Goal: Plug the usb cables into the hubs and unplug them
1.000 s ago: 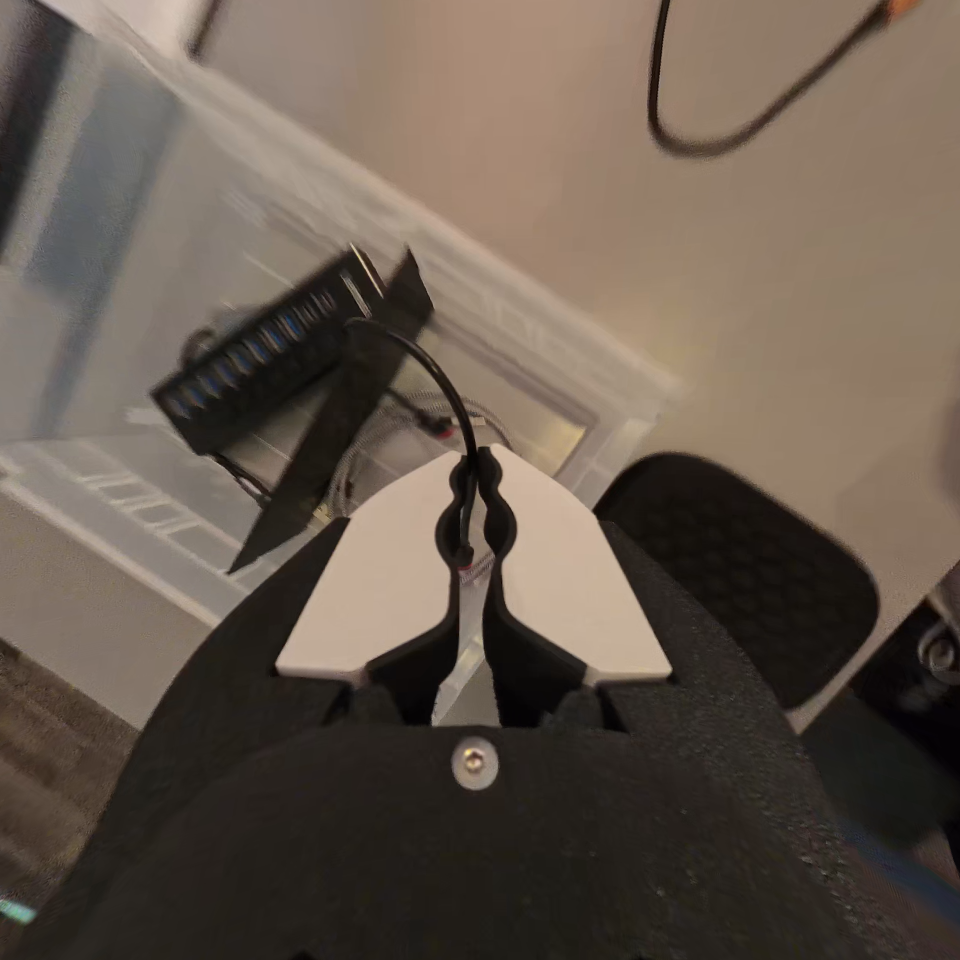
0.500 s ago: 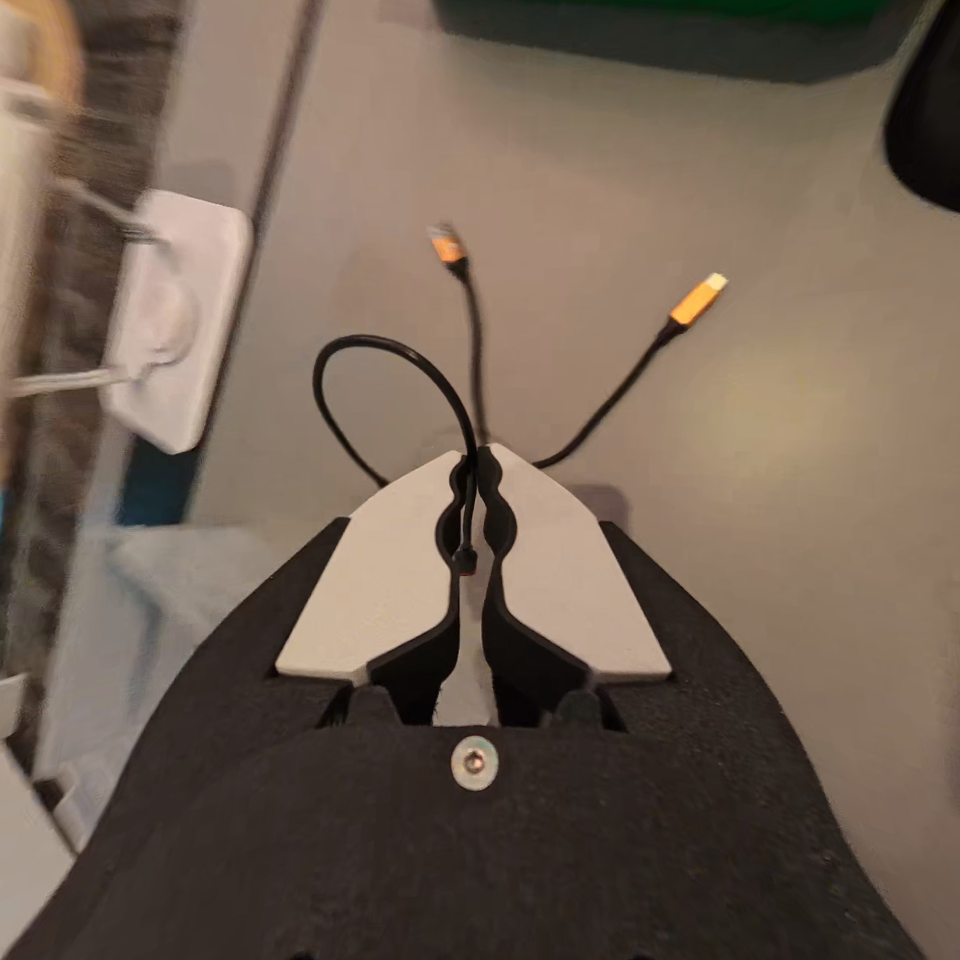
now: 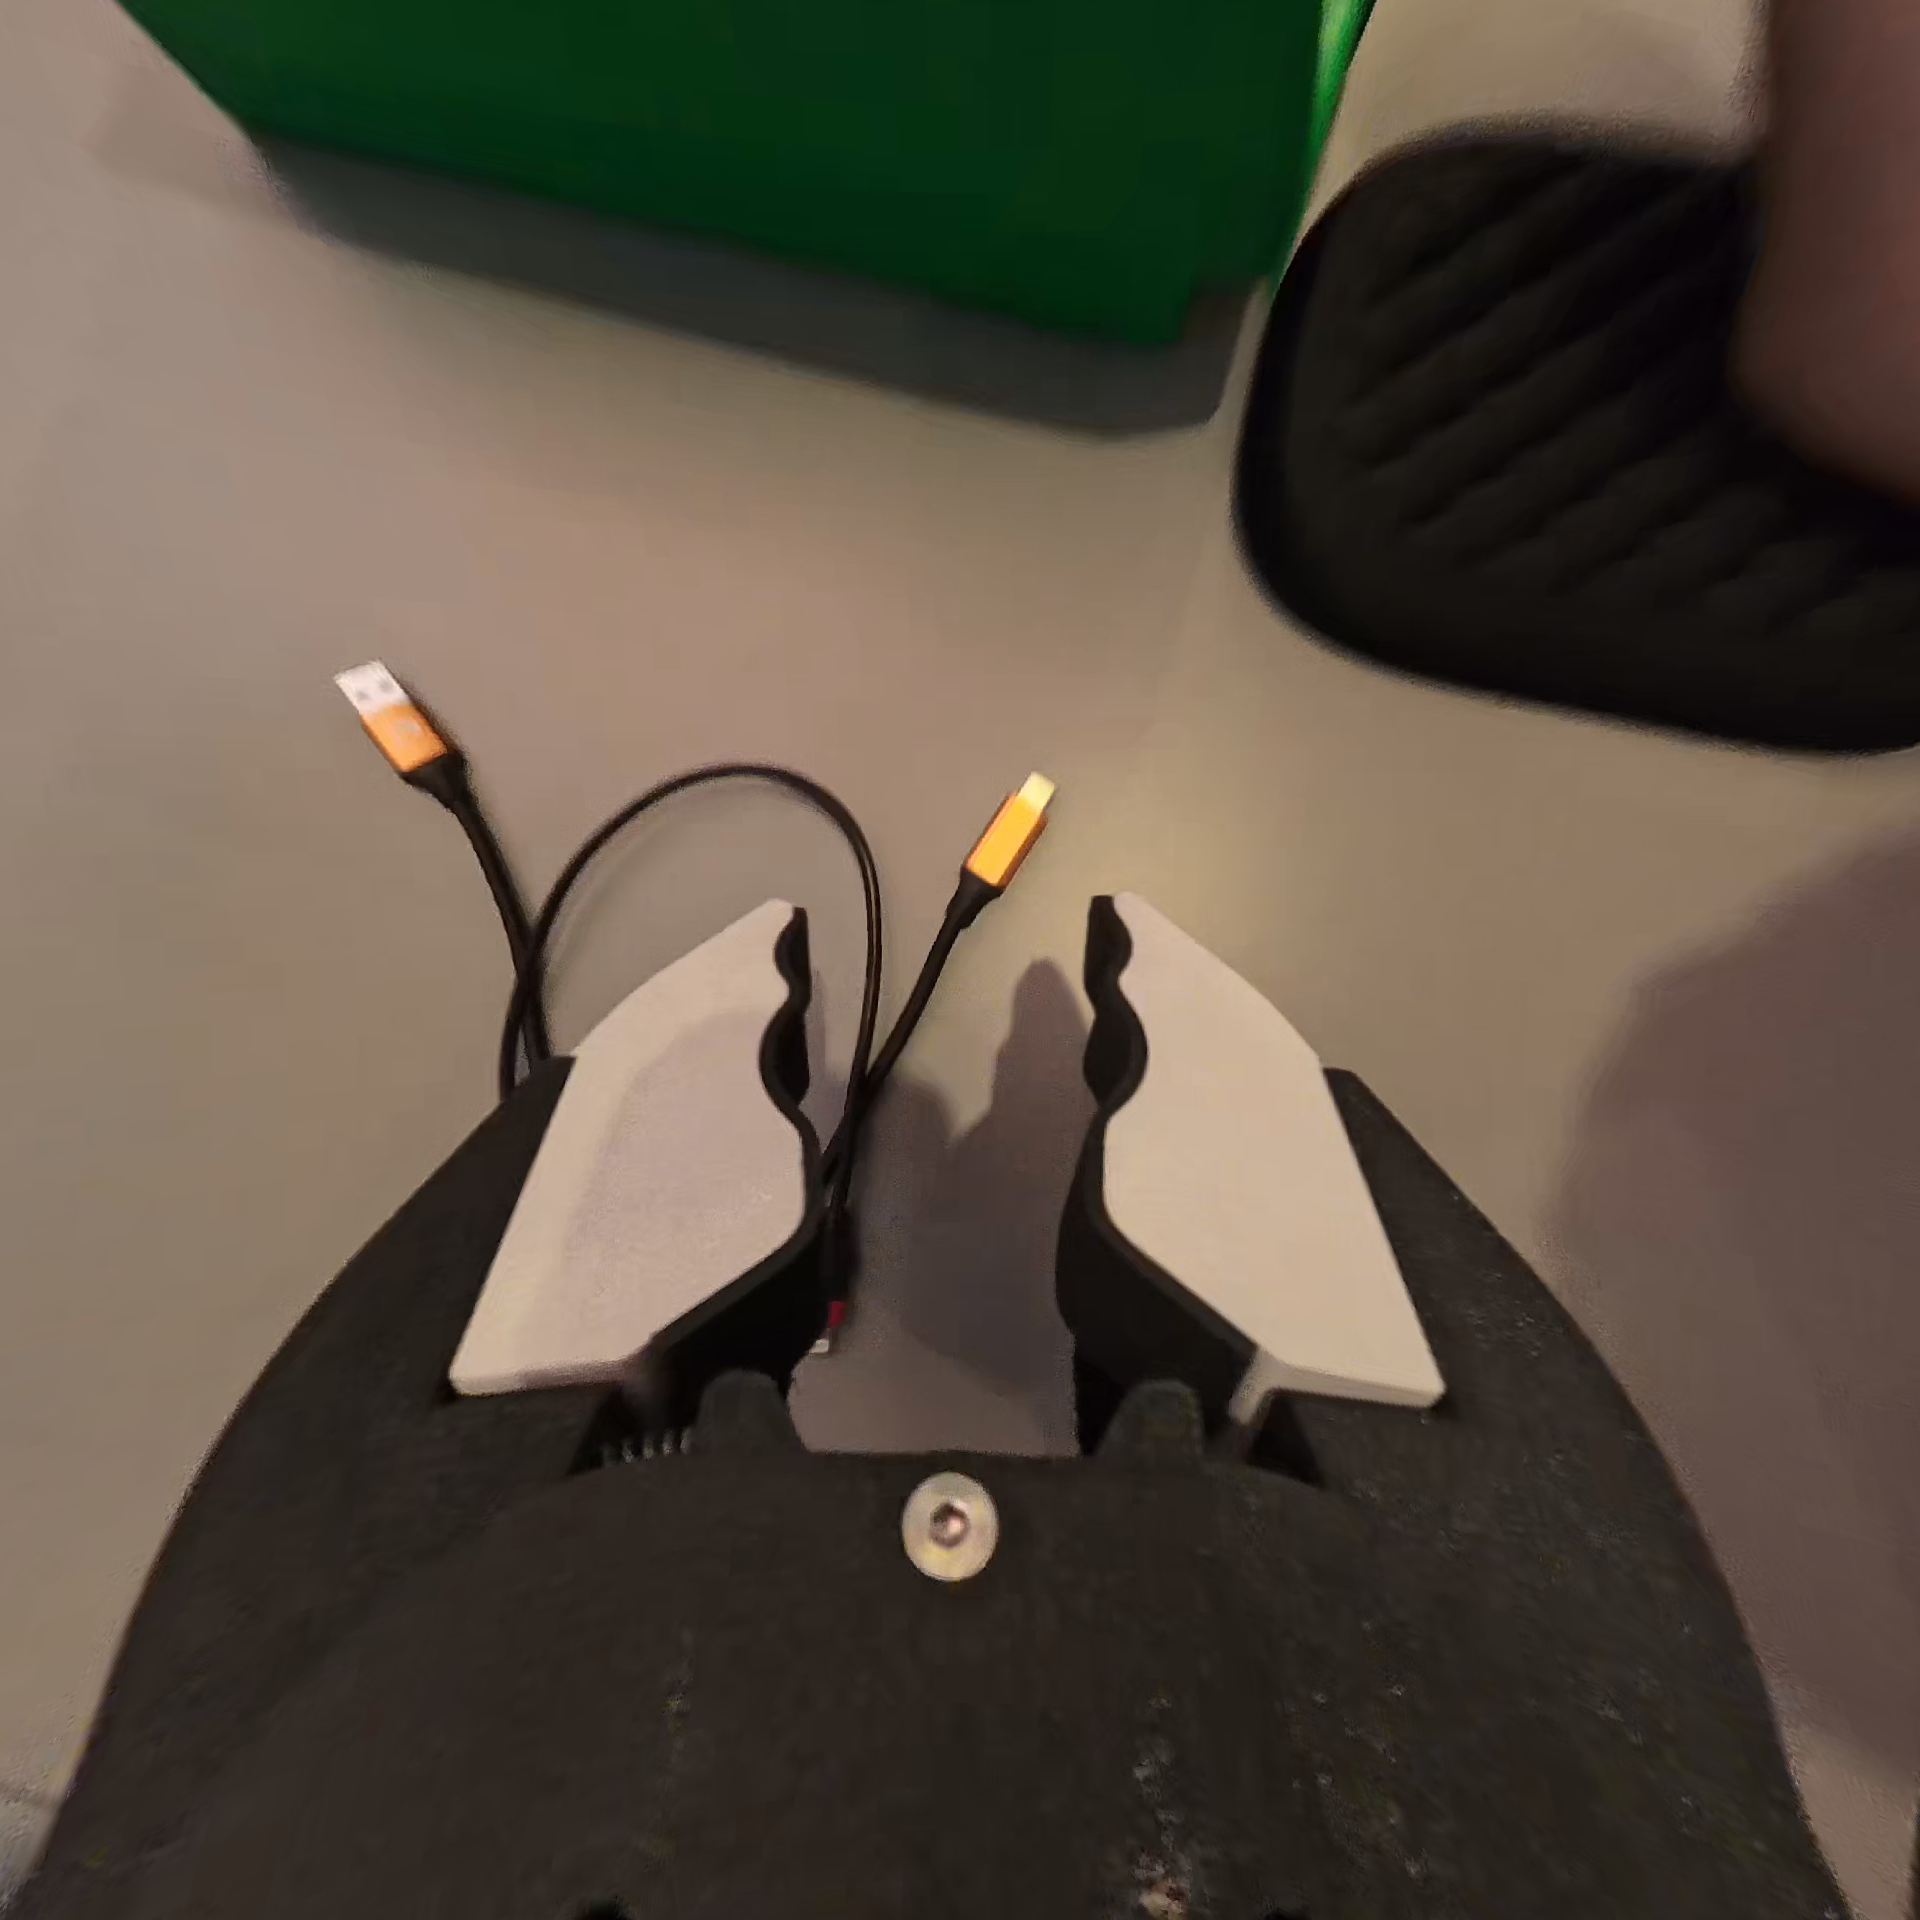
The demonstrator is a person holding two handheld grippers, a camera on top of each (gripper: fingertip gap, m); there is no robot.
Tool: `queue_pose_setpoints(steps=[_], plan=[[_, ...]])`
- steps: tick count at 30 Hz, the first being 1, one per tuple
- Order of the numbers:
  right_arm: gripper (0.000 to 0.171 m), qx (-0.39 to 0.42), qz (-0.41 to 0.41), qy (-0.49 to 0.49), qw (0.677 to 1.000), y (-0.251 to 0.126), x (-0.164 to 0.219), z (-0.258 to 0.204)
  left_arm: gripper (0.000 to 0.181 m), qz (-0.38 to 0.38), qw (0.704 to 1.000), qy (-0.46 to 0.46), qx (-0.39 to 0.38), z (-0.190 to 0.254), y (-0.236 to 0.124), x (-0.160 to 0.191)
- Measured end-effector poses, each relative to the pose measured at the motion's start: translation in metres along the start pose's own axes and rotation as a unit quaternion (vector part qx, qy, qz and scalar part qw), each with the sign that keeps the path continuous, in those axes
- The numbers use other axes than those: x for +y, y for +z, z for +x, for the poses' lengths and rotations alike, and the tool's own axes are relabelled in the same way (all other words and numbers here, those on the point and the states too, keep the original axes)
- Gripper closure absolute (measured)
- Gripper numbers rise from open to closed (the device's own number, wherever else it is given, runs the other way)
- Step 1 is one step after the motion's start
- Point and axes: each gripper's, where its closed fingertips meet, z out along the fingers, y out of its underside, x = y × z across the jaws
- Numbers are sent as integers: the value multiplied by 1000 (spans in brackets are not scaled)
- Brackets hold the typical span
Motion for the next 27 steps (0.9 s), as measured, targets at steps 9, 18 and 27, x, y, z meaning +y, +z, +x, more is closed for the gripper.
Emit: queue_pose_setpoints(steps=[9, 18, 27], plan=[[141, 10, -1, -4, 1000, 0, 0, 1, 122, 67, 915, 92, -388, -170, -218, 32], [141, 25, -5, -25, 999, 8, 0, -4, 105, -347, 909, 31, -227, -274, -200, 238], [141, 12, -41, -43, 998, 28, 13, -17, 99, -409, 897, 122, -111, -275, -152, 266]])
